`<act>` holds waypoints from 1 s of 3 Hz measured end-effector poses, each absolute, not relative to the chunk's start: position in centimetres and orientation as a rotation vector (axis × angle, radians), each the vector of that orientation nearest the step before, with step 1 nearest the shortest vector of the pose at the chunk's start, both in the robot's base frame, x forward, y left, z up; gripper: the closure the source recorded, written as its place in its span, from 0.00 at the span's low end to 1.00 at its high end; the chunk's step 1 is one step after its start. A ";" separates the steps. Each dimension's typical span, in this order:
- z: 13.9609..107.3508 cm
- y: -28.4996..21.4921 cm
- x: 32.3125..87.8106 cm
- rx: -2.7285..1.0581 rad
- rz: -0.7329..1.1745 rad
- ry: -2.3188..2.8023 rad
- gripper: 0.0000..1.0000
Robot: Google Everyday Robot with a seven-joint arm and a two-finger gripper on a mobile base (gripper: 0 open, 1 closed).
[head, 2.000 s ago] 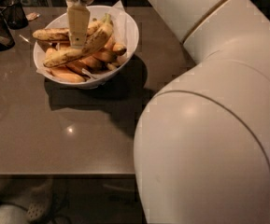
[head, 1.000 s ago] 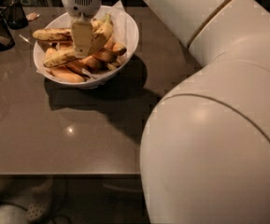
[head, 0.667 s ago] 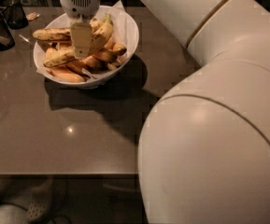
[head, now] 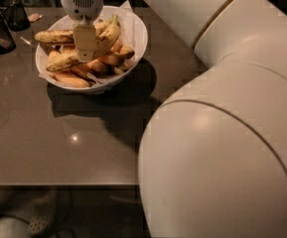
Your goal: Pick banana from white bowl
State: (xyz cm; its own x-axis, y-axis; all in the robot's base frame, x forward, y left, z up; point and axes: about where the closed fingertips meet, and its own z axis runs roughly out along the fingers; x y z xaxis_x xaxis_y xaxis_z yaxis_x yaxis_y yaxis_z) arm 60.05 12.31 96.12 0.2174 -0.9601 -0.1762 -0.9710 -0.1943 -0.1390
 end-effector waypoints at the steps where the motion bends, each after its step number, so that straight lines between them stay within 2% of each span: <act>1: 95.7 12.3 60.6 -2.282 0.056 1.837 0.52; 2: 95.0 12.3 61.1 -2.294 0.053 1.845 0.51; 3: 93.8 12.5 61.1 -2.318 0.074 1.847 0.70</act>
Offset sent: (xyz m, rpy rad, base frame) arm -0.0081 -0.0280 -0.0212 -0.1414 0.1093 0.0135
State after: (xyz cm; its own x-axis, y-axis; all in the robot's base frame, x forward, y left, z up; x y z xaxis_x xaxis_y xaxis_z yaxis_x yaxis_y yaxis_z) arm 61.11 12.45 93.76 0.2286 -0.9622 -0.1481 -0.9709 -0.2142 -0.1067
